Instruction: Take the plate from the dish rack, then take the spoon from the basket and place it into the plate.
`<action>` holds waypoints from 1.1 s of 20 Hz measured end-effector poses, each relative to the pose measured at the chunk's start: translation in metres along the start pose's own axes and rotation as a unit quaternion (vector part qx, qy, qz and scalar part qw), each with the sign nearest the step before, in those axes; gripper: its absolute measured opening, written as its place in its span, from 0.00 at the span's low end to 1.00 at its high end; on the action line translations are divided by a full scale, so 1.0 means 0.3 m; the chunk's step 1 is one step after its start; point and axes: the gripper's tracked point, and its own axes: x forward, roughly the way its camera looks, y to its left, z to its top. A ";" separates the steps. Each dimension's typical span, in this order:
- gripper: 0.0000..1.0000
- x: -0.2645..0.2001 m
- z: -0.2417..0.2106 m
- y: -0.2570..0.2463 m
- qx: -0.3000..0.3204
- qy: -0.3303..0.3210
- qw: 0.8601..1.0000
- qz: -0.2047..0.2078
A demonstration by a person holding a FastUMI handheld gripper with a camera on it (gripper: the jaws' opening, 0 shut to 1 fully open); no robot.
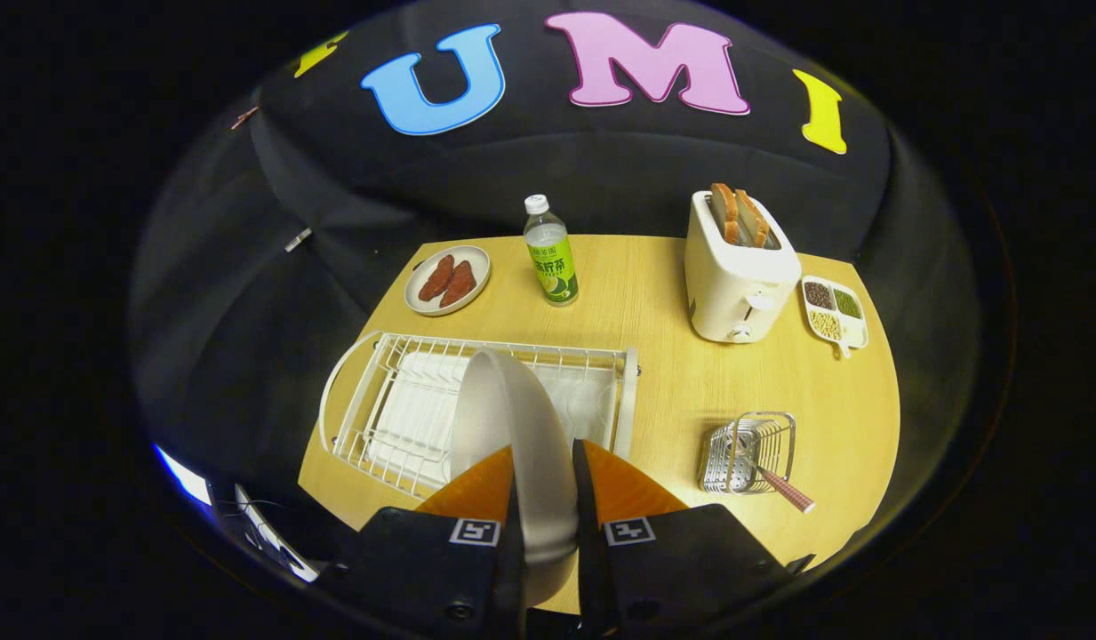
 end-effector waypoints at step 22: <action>0.27 -0.112 -0.612 -0.722 0.152 0.066 0.984 0.065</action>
